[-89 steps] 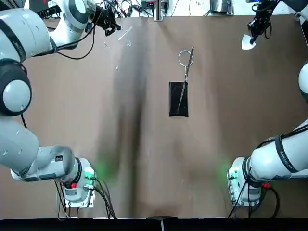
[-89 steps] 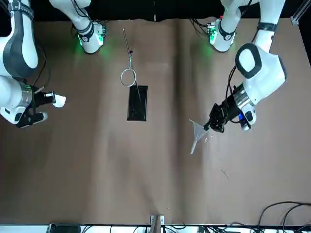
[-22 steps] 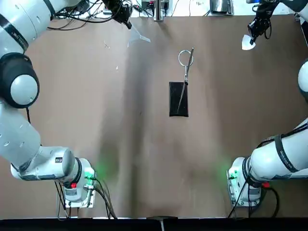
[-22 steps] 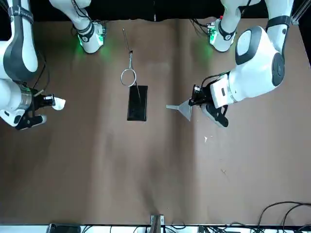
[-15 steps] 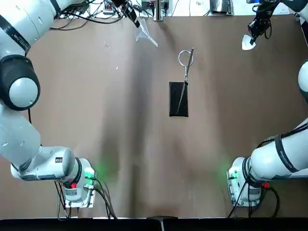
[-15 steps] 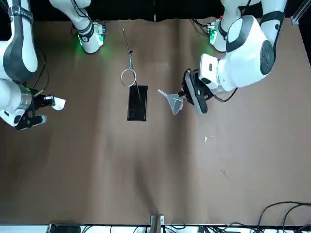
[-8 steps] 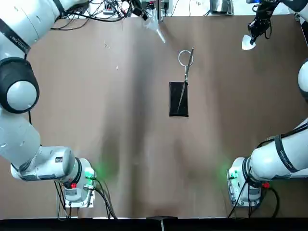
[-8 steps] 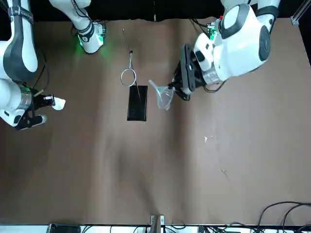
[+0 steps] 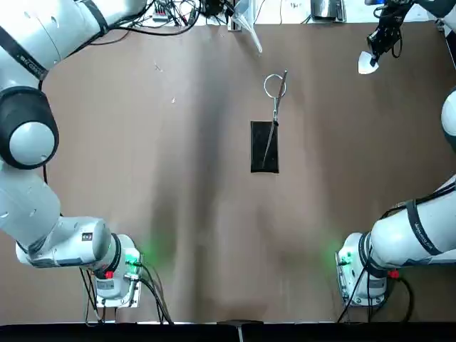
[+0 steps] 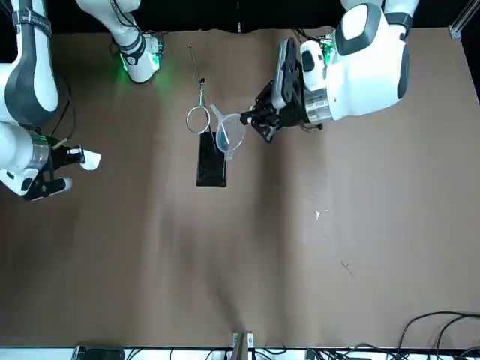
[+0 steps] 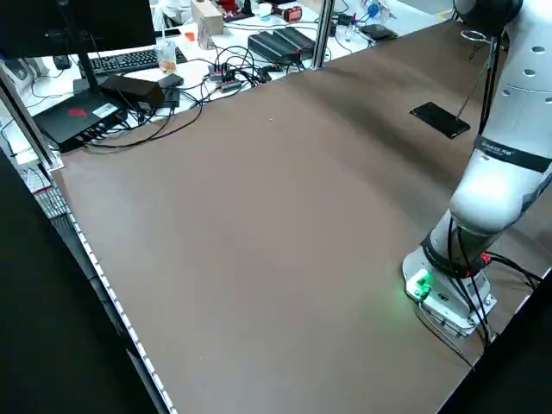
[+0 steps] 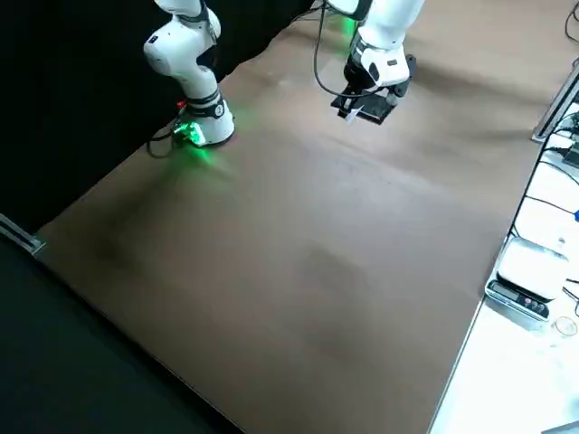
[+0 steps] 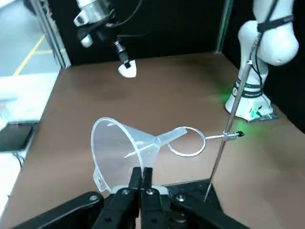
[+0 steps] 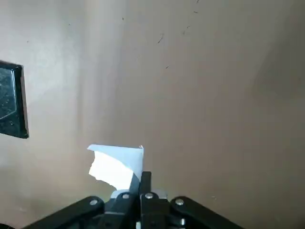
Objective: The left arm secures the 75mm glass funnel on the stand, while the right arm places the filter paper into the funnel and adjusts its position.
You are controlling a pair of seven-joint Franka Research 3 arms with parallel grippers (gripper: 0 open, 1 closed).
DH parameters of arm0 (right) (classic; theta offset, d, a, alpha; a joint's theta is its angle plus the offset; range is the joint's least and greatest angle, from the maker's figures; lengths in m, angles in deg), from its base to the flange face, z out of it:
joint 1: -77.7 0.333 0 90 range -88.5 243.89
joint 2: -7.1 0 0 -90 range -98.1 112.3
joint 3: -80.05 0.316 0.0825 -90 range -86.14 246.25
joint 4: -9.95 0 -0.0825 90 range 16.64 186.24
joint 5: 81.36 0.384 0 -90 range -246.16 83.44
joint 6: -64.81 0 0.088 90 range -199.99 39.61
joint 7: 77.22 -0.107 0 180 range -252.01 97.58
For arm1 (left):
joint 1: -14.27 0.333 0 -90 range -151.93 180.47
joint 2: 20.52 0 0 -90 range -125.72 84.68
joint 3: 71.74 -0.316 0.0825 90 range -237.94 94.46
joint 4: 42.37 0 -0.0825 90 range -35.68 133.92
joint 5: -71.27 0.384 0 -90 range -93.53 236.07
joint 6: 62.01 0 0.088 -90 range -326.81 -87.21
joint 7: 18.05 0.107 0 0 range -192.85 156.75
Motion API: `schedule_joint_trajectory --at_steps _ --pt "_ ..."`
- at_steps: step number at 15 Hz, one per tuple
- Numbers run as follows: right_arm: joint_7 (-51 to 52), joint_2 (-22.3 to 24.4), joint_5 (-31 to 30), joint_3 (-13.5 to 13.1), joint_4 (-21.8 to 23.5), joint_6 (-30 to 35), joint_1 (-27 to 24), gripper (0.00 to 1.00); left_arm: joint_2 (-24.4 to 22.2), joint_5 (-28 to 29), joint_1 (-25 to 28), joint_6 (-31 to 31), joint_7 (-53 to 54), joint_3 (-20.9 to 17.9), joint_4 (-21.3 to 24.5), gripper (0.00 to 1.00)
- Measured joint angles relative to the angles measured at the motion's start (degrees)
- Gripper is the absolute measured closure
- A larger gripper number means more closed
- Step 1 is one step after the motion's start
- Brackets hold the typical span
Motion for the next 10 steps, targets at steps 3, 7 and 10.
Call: schedule_joint_trajectory --at_steps 3,7,10 --pt "0.0 0.0 0.0 0.0 0.0 0.0 0.0 0.99 0.0 -0.5 -1.2 -0.3 8.6 0.2 0.0 0.98" --pt "0.0 0.0 0.0 0.0 0.0 0.0 0.0 0.99 0.0 3.5 -1.7 -0.4 15.1 0.3 0.0 0.98" --pt "0.0 0.0 0.0 0.0 0.0 0.0 0.0 0.99 -0.2 9.8 -3.5 -0.7 15.4 0.4 -0.1 0.98"
